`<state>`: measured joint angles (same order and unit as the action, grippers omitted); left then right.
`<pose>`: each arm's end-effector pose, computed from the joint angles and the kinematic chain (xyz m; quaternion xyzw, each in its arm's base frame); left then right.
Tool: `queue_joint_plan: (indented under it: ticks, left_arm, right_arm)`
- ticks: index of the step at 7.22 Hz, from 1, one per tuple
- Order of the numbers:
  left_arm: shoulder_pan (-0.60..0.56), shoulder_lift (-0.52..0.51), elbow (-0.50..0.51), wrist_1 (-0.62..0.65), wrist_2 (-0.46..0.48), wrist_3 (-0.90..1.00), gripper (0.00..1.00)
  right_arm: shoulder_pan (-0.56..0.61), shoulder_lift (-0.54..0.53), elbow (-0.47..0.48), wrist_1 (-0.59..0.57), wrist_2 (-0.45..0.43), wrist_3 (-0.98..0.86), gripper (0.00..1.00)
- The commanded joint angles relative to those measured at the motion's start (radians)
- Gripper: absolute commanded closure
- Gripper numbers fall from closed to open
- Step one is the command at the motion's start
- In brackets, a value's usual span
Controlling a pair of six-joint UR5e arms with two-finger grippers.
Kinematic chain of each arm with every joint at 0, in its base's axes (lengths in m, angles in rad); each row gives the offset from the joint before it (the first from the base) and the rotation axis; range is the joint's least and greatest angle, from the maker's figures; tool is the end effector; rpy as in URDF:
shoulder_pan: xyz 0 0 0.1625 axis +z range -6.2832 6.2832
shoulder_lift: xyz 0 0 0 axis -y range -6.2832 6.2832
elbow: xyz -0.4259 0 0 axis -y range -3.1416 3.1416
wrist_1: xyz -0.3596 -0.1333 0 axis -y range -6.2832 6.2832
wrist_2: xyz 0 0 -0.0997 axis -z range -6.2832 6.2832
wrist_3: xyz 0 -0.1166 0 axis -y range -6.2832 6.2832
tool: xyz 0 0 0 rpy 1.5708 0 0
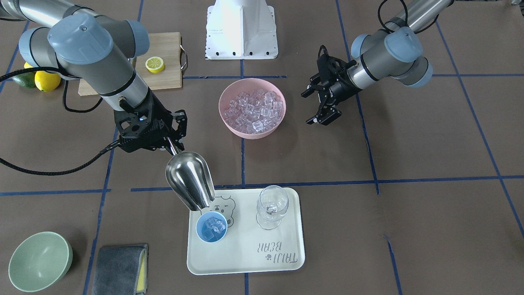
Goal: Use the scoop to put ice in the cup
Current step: 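Tilt the scoop over the light blue cup to pour ice in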
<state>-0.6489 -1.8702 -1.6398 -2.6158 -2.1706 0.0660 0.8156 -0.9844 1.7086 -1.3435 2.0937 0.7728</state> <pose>0.4148 -0.3993 0.3566 0.4712 0.4619 0.5134 0.5488 -0.3876 -0.5212 0.2565 0.1605 -0.4720 -0.1108 0.8597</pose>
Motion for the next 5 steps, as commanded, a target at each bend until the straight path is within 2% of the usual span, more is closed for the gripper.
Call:
queue_joint_plan:
  ticks: [1,3,5]
  left_arm:
    - [0.0,0.0,0.002,-0.001,0.0,0.0,0.0]
    - [0.0,0.0,0.003,-0.003,0.0,0.0,0.0]
    - [0.002,0.0,0.008,-0.003,0.0,0.0,0.0]
  right_arm:
    - [0.0,0.029,0.0,-0.074,0.0,-0.029,1.0]
    - [0.003,0.084,0.0,-0.193,0.008,-0.07,1.0]
    - [0.025,0.072,0.032,-0.207,0.014,-0.078,1.0]
